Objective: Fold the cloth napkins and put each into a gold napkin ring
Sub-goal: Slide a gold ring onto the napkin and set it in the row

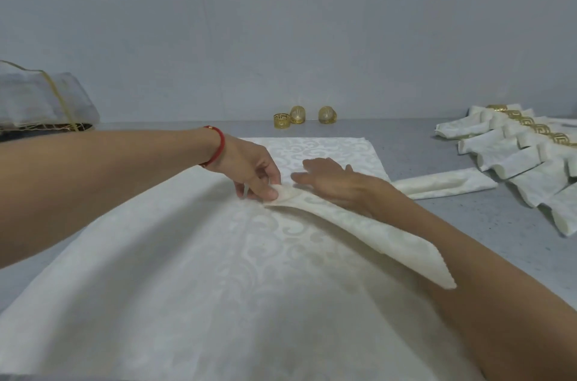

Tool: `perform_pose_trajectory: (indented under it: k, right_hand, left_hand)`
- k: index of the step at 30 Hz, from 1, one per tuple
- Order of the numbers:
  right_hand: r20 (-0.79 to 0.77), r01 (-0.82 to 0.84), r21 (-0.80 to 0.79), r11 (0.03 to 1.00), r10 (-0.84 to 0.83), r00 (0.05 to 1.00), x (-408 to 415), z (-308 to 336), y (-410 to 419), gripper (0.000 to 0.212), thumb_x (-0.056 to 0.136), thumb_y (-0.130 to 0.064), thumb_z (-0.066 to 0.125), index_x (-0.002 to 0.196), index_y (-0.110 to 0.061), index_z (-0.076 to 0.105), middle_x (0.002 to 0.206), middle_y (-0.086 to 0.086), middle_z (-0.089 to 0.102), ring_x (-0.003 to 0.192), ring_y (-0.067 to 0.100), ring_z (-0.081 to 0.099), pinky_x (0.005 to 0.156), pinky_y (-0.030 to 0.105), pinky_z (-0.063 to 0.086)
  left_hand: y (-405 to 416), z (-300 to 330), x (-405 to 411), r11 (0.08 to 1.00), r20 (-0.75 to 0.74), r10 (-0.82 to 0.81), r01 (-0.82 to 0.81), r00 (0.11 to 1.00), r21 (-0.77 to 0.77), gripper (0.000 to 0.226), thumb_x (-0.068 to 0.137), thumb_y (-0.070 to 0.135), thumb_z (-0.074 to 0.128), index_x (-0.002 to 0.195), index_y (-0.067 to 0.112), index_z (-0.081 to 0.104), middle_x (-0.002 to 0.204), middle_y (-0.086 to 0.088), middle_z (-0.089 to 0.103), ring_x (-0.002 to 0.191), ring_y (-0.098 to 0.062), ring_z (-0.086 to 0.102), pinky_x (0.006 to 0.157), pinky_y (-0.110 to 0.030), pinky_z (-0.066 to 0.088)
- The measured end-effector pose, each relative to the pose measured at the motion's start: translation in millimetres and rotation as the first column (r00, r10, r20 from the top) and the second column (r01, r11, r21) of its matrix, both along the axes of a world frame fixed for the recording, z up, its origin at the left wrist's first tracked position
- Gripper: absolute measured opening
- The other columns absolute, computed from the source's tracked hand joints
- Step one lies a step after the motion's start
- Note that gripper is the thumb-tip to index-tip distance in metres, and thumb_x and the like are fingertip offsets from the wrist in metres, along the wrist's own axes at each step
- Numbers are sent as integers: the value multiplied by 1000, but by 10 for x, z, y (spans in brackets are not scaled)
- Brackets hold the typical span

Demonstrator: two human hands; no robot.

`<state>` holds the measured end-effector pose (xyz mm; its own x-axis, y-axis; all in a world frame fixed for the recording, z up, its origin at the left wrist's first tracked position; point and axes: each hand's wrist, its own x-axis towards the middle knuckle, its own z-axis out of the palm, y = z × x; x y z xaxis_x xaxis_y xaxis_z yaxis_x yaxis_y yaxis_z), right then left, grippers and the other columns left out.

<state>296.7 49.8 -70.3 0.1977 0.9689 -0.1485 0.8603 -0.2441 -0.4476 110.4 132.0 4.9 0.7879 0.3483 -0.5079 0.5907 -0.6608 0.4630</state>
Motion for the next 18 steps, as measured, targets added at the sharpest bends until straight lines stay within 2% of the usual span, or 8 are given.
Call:
perform_pose_trajectory:
  k: [1,3,5,7,10,14,15,18]
  right_hand:
    - [-111,-16,8,1000,17,994,48,44,-32,57,99,-61,44,143,-25,48,148,-11,40,149,17,25,124,51,9]
    - [-294,-85,22,996,88,952,149,111,-147,53,100,-55,52,146,-30,51,155,-16,41,148,12,32,123,38,20]
    - [-457,-128,47,991,135,879,236,176,-282,39,100,-47,59,136,-33,63,147,-19,52,140,6,44,115,29,32]
    - [-483,-132,90,987,160,861,342,274,-393,25,101,-40,61,119,-29,74,129,-16,67,125,3,58,110,28,41]
    - [-310,-144,116,983,174,935,516,422,-532,21,99,-38,64,99,-24,79,104,-2,76,95,10,68,97,35,51]
    - [-39,-149,-36,988,147,988,473,396,-552,31,93,-44,69,96,-13,73,74,-24,66,75,1,60,82,25,49]
    - [9,-125,-67,990,126,992,429,406,-534,36,91,-48,69,95,-12,72,74,-22,65,76,5,61,84,26,50]
    - [163,-52,-191,980,84,983,400,479,-421,51,84,-68,64,85,-17,69,96,-7,73,94,19,68,97,39,51]
  left_hand:
    - [9,-31,-8,1000,18,12,-12,1000,-3,16,93,30,70,89,14,73,76,-1,66,72,-13,60,77,-34,54]
    - [4,-78,-12,999,39,30,-31,999,16,20,94,34,68,86,16,73,71,6,63,68,-12,57,74,-32,51]
    - [-1,-120,-19,997,43,53,-55,998,44,27,94,39,66,88,13,72,67,8,61,64,-12,54,72,-29,49]
    - [-9,-153,-19,994,49,83,-86,995,65,30,94,40,66,87,12,71,65,7,58,61,-12,51,67,-26,45]
    - [-51,-177,26,985,44,146,-150,988,86,29,93,37,66,84,9,69,68,1,57,65,-16,49,60,-25,42]
    - [-144,-211,122,961,20,213,-213,977,176,26,86,32,64,73,10,63,69,-3,56,68,-22,49,59,-30,42]
    - [-155,-217,128,954,12,232,-230,973,192,26,84,33,65,71,10,62,69,-3,56,67,-23,49,58,-30,41]
    - [-179,-217,157,929,1,282,-273,959,251,29,74,39,67,63,13,57,66,-3,56,61,-25,46,58,-32,39]
